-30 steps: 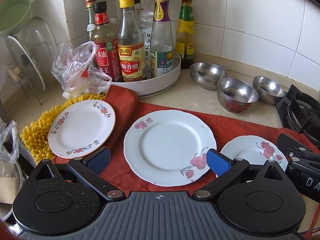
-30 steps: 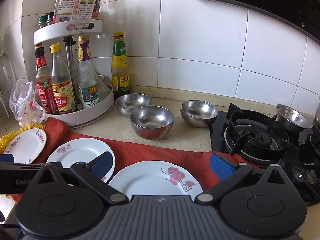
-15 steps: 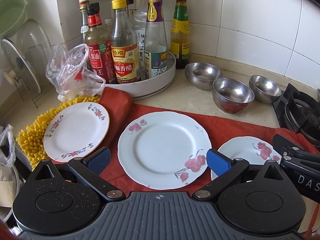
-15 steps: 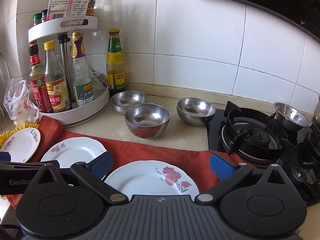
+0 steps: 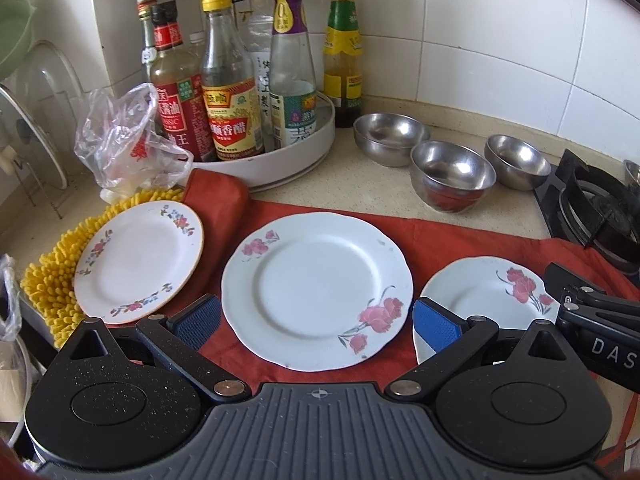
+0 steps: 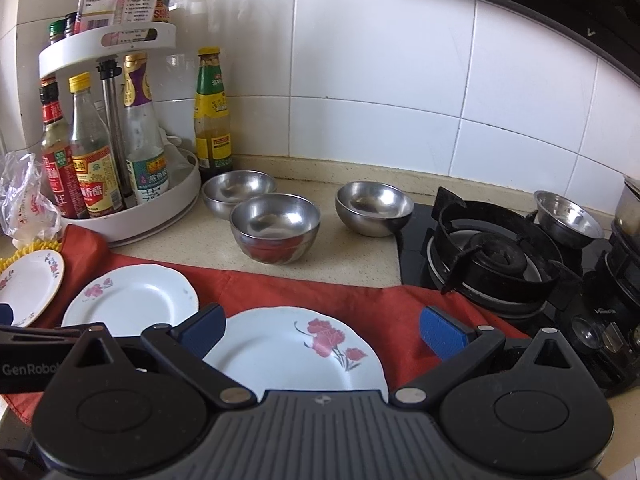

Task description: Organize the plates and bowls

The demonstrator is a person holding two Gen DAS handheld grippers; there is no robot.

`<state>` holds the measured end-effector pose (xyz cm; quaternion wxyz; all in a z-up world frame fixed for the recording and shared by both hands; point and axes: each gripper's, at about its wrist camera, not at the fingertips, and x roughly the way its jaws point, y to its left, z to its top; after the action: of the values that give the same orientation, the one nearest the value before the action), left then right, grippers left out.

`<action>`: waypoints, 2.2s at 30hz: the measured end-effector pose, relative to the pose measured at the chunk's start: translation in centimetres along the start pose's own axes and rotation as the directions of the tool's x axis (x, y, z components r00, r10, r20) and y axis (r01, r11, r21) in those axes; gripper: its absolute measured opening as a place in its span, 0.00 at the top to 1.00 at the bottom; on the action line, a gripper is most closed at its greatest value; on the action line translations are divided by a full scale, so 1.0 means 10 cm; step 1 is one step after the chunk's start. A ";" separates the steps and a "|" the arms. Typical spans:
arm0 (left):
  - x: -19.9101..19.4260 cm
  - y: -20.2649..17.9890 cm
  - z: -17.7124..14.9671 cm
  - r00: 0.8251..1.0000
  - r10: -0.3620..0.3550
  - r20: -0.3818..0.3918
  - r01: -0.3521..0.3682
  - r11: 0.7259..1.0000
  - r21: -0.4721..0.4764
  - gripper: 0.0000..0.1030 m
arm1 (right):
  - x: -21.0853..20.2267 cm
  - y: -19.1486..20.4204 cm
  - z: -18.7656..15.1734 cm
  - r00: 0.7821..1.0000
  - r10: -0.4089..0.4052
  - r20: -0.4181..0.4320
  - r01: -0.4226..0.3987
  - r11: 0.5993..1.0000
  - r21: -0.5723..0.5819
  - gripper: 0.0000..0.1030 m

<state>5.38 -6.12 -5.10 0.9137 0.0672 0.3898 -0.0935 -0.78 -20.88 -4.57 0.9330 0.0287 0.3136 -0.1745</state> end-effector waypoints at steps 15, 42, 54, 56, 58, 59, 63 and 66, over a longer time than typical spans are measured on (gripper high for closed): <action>0.39 -0.31 -0.20 0.986 -0.060 -0.154 0.069 0.996 0.052 0.00 | 0.36 -0.29 -0.23 0.989 -0.053 -0.136 0.051 0.999 -0.017 0.01; 0.80 -0.92 -0.26 0.920 -0.220 -0.324 0.270 0.955 0.121 0.01 | 1.10 -0.58 -0.20 0.910 0.300 -0.285 -0.330 0.942 -0.063 0.23; 0.80 -0.80 -0.16 0.930 -0.256 -0.263 0.251 0.967 -0.053 0.03 | 1.15 -0.68 -0.04 0.831 0.457 -0.317 -0.485 0.875 -0.008 0.28; 0.78 -0.80 -0.14 0.943 -0.230 -0.241 0.225 0.973 -0.051 0.03 | 1.14 -0.65 0.00 0.824 0.477 -0.305 -0.506 0.862 -0.021 0.28; 0.76 -0.78 -0.10 0.950 -0.220 -0.223 0.214 0.975 -0.053 0.03 | 1.17 -0.66 0.04 0.814 0.492 -0.307 -0.521 0.853 -0.013 0.28; 0.76 -0.78 -0.09 0.950 -0.220 -0.223 0.211 0.975 -0.063 0.03 | 1.20 -0.67 0.05 0.808 0.499 -0.313 -0.527 0.850 -0.005 0.28; 0.77 -0.74 -0.10 0.949 -0.216 -0.230 0.200 0.976 -0.088 0.06 | 1.27 -0.67 0.06 0.800 0.501 -0.330 -0.540 0.841 -0.031 0.29; 0.69 -0.62 -0.09 0.962 -0.184 -0.200 0.166 0.981 -0.105 0.05 | 1.26 -0.64 0.16 0.813 0.503 -0.294 -0.544 0.835 -0.076 0.29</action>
<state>8.04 -12.85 -11.01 0.8579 0.0022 0.4917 -0.1491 7.32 -31.00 -10.46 0.8943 0.0634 0.4263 0.1204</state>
